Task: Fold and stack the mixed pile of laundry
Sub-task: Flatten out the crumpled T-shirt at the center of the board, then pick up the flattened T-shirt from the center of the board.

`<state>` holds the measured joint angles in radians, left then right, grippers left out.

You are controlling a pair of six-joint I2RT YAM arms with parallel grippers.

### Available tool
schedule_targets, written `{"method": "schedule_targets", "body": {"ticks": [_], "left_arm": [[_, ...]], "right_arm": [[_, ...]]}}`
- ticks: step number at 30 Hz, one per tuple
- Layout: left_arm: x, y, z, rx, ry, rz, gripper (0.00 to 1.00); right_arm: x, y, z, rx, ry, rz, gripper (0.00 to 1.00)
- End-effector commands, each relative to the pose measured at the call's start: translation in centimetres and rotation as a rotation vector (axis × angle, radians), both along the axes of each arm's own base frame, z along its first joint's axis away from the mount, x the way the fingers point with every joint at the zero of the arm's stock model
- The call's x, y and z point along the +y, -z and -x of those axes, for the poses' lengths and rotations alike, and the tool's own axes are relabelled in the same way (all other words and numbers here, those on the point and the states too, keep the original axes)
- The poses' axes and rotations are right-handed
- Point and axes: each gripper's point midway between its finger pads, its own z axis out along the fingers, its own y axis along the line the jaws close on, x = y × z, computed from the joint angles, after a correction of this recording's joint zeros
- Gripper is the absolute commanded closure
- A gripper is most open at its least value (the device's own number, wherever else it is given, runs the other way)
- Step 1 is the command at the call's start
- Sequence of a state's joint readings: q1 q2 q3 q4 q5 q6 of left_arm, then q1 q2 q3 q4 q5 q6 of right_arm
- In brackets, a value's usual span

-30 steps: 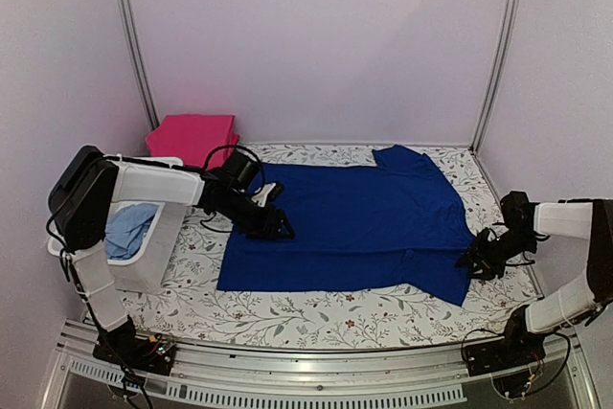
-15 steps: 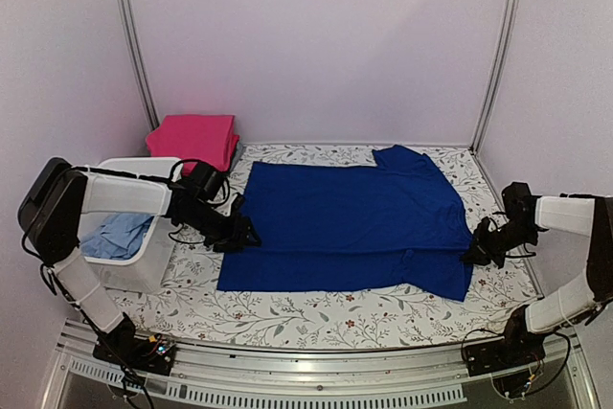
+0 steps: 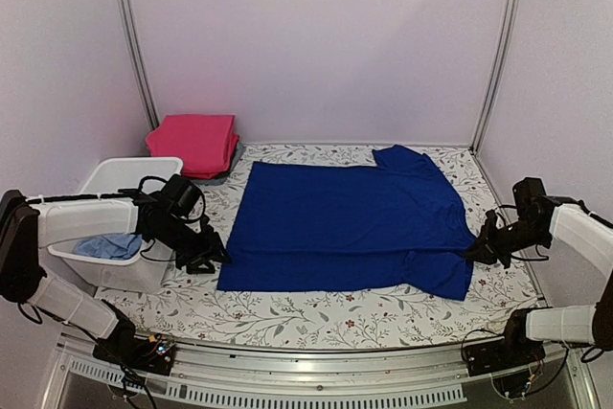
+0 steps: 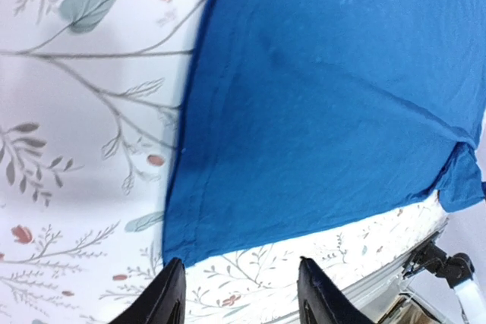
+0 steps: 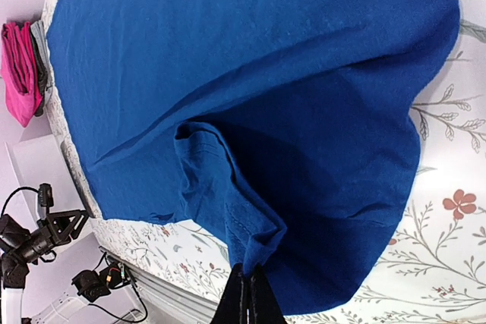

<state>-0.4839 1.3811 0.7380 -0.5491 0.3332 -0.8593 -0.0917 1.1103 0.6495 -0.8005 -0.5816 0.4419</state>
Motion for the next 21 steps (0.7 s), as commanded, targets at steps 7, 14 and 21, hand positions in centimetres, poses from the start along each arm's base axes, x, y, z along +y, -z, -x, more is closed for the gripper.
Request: {"method": "schedule_targets", "body": {"ticks": [7, 14, 21], "left_arm": [[2.2, 2.7, 3.8, 0.152, -0.128, -0.078, 0.55], [1.7, 4.0, 3.9, 0.166, -0.081, -0.124, 0.57], [1.8, 5.4, 4.2, 0.203, -0.080, -0.156, 0.71]], "right_arm": [[0.7, -3.1, 1.4, -0.047, 0.001, -0.035, 1.00], [0.9, -4.3, 0.9, -0.079, -0.017, -0.043, 1.00], [1.1, -5.0, 1.3, -0.090, -0.023, -0.051, 1.00]]}}
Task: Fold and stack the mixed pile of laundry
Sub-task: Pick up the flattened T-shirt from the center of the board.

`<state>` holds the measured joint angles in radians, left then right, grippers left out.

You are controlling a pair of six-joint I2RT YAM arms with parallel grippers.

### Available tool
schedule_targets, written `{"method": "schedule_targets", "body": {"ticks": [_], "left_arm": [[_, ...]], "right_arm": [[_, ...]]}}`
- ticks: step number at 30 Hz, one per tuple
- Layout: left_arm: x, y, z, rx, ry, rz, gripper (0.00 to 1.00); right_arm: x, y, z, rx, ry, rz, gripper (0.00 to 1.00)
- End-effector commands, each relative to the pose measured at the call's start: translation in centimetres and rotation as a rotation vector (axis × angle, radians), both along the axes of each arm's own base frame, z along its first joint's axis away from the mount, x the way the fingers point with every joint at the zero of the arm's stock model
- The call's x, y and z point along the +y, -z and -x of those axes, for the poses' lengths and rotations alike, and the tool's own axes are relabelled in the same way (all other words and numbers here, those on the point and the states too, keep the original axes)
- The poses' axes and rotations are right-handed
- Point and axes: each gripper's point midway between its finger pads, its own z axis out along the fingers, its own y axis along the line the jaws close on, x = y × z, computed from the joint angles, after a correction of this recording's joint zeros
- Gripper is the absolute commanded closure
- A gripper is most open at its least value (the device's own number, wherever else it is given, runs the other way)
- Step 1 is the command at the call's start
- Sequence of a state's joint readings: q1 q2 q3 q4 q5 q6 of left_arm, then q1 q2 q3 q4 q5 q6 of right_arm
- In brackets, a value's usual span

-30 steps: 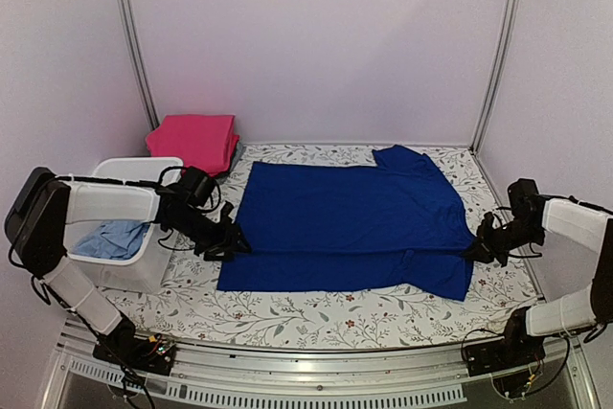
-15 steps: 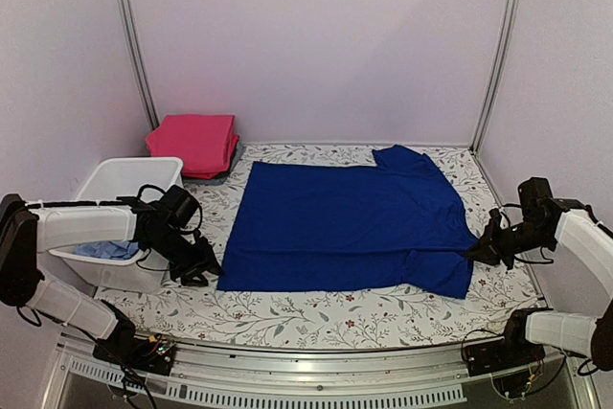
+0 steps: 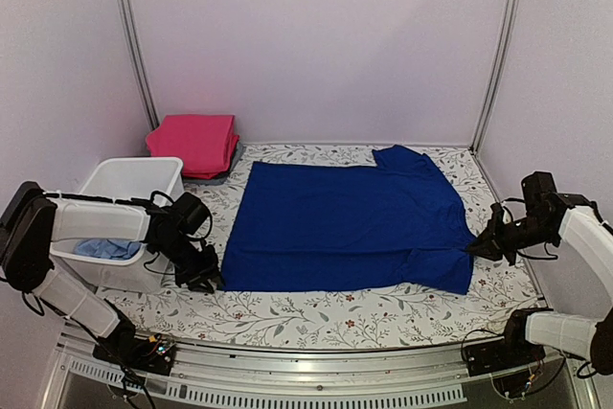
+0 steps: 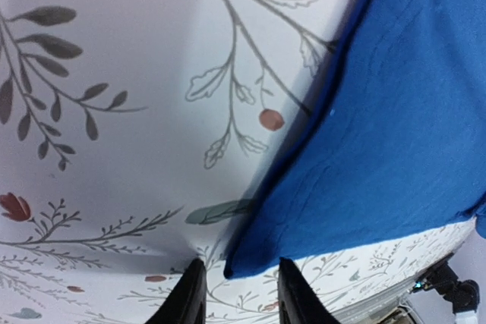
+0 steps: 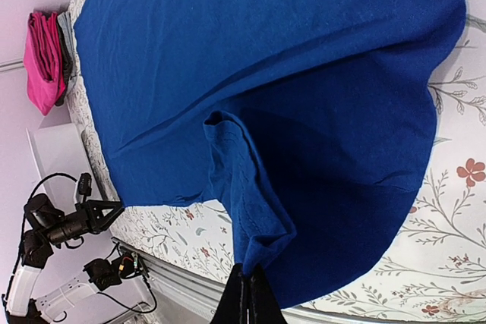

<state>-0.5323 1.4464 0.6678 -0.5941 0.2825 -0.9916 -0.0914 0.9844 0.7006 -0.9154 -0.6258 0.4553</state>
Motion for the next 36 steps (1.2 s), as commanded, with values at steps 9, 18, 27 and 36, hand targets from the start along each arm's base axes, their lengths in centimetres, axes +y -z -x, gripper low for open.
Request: {"method": "schedule_targets", "body": {"ticks": [9, 18, 27, 36], "left_arm": [[0.3, 0.1, 1.3, 0.039, 0.029, -0.031, 1.00], [1.0, -0.9, 3.9, 0.085, 0.029, 0.000, 1.00], [-0.8, -4.2, -0.9, -0.005, 0.047, 0.044, 1.00], [-0.4, -6.3, -6.6, -0.093, -0.004, 0.073, 1.00]], "right_arm": [[0.8, -2.3, 1.9, -0.009, -0.020, -0.035, 1.00], [2.1, -2.4, 7.3, 0.098, 0.004, -0.122, 1.00], [1.1, -7.2, 1.5, -0.129, -0.020, -0.047, 1.00], [-1.0, -10.6, -8.2, -0.318, -0.064, 0.098, 1.00]]}}
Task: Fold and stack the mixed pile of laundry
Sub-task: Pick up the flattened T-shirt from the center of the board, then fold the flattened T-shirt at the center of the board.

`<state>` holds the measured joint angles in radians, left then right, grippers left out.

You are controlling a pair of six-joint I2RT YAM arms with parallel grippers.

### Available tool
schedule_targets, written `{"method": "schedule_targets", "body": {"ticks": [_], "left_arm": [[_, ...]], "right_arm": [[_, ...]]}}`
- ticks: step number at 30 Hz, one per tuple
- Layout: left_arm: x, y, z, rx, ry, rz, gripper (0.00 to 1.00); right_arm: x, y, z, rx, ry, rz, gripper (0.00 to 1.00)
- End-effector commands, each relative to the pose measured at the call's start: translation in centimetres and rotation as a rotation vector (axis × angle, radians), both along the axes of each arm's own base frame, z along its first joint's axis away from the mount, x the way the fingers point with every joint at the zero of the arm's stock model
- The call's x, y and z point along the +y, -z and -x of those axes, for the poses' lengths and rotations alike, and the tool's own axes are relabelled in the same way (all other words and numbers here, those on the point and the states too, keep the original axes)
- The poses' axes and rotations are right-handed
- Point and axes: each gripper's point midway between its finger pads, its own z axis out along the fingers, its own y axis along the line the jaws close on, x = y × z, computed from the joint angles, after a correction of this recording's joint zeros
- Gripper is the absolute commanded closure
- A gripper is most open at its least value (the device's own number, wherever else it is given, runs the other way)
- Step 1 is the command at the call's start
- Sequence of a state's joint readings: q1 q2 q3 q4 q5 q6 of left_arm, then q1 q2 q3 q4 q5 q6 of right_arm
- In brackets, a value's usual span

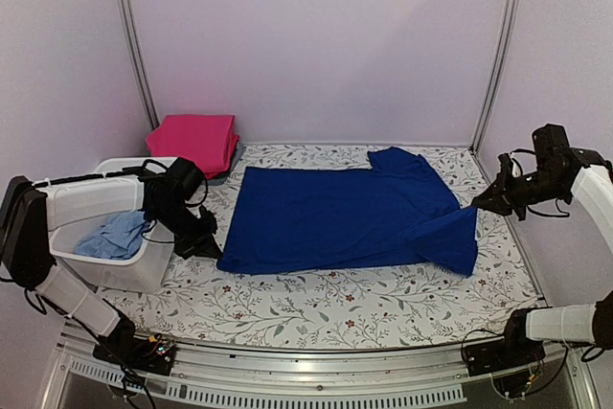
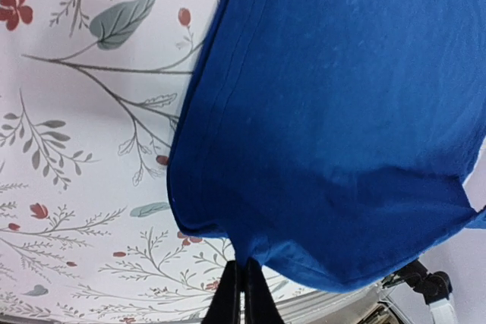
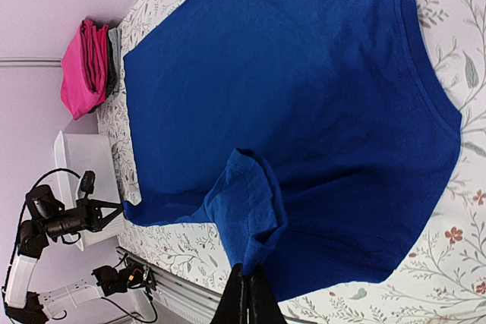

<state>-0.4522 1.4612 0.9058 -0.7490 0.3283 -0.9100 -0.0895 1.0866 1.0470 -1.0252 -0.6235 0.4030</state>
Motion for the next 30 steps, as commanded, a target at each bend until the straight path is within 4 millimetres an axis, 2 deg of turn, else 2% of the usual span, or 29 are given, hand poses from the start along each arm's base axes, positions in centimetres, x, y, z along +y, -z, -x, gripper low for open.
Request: {"method": "schedule_targets", "body": {"ticks": [1, 8, 15, 19, 24, 30], "left_arm": [[0.3, -0.6, -2.3, -0.033, -0.014, 0.015, 1.00], [-0.9, -0.8, -6.0, -0.086, -0.016, 0.043, 1.00], [-0.6, -0.7, -8.6, -0.118, 0.013, -0.012, 1.00], [-0.7, -0.9, -10.2, -0.146, 0.032, -0.033, 1.00], [-0.2, -0.5, -11.3, -0.159, 0.042, -0.079, 1.00], [1.2, 0.3, -11.4, -0.157, 0.021, -0.115, 1.00]], "right_arm": [[-0.5, -2.2, -4.6, -0.178, -0.028, 0.052, 1.00], [0.7, -3.4, -9.1, -0.301, -0.174, 0.020, 1.00], [2.1, -3.8, -12.8, -0.376, -0.354, -0.027, 1.00], [2.6, -2.2, -14.5, -0.359, -0.415, -0.056, 1.00], [3.3, -0.2, -15.7, -0.322, -0.453, -0.074, 1.00], [3.1, 0.2, -17.6, -0.327, -0.463, -0.060, 1.00]]}}
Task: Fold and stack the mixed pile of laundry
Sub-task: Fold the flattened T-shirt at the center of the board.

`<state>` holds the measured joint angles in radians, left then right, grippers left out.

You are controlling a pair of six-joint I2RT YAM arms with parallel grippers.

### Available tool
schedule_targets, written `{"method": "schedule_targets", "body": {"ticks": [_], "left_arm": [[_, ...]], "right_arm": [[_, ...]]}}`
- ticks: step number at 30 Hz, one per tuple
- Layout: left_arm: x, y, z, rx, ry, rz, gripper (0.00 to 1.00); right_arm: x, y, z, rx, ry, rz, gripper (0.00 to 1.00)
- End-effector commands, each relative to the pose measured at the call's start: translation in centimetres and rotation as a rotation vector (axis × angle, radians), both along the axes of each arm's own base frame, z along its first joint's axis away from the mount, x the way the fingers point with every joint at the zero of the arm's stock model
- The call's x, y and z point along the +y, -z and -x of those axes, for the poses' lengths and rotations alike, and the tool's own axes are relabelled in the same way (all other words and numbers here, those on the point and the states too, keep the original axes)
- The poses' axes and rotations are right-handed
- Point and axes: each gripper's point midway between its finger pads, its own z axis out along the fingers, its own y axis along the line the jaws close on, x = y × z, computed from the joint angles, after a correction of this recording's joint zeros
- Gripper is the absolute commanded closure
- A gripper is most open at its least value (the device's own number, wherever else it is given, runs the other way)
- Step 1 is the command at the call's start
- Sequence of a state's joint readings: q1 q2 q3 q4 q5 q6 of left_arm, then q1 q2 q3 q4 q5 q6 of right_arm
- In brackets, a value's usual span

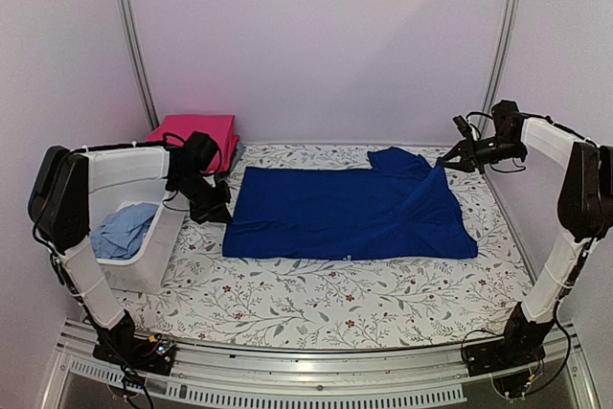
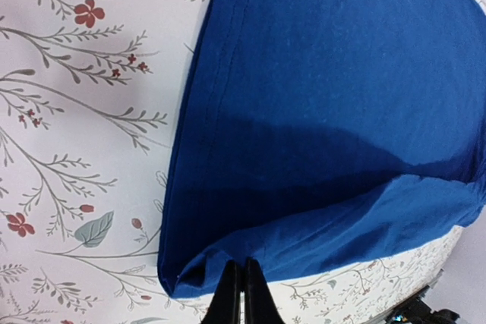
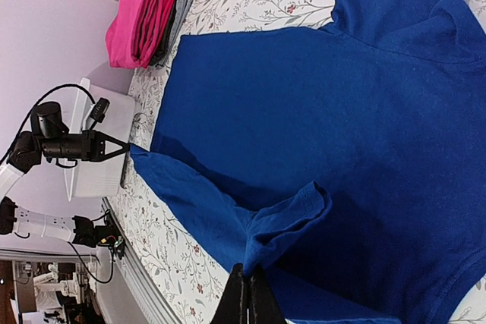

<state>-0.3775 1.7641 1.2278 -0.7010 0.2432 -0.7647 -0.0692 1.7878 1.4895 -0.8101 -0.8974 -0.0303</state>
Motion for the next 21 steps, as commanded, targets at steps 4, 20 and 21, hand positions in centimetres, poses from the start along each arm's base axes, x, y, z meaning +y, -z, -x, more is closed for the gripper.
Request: {"method": "schedule_targets", "body": {"ticks": [4, 20, 21], "left_arm": [[1.6, 1.3, -0.3, 0.000, -0.001, -0.041, 1.00], [1.2, 3.5, -1.7, 0.007, 0.038, -0.059, 1.00], [1.1, 3.6, -1.9, 0.005, 0.042, -0.060, 1.00]], "right_arm": [[0.8, -1.2, -2.6, -0.057, -0.058, -0.024, 1.00], [0.8, 5.6, -2.5, 0.088, -0.034, 0.134, 1.00], [0.7, 5.5, -2.5, 0.087, -0.030, 0.139, 1.00]]}}
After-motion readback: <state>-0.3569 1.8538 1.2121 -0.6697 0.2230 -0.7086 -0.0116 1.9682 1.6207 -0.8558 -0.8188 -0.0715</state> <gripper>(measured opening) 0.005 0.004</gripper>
